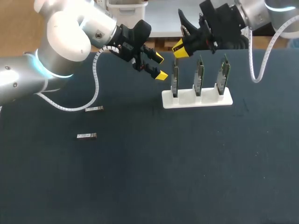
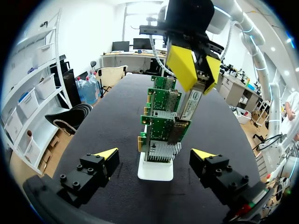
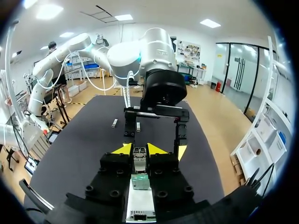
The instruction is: Pick up the optical module with the left hand, and insert it into the network port with the right hand.
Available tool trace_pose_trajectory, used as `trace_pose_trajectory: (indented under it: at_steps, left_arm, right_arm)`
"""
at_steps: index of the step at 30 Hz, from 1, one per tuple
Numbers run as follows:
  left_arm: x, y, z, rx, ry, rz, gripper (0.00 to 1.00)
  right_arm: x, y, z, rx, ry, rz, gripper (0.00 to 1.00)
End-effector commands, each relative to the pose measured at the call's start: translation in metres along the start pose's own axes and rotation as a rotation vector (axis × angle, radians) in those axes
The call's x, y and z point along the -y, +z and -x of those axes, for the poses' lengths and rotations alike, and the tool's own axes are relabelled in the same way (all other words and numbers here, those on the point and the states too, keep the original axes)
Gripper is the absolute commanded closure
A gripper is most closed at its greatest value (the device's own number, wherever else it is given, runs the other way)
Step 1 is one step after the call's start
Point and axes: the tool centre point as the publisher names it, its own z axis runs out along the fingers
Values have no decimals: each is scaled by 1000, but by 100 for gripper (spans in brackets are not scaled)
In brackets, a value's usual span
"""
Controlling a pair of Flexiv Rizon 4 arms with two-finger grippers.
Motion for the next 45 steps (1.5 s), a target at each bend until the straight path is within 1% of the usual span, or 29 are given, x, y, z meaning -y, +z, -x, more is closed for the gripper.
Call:
trace_pose_trajectory:
  at_steps: [1, 24, 34, 45]
  left_arm:
    - [-2, 0, 2, -7, -2, -4, 0]
    - [-2, 0, 2, -7, -2, -4, 0]
    - [-2, 0, 2, -7, -2, -4, 0]
    - [-2, 0, 2, -7, -2, -4, 0]
  right_arm:
    - [-1, 2, -1, 0, 7, -4, 100]
    - [3, 1, -1, 4, 29, -28, 100]
    - [2, 2, -1, 13, 39, -23, 100]
    - [3, 5, -7, 0, 60, -33, 100]
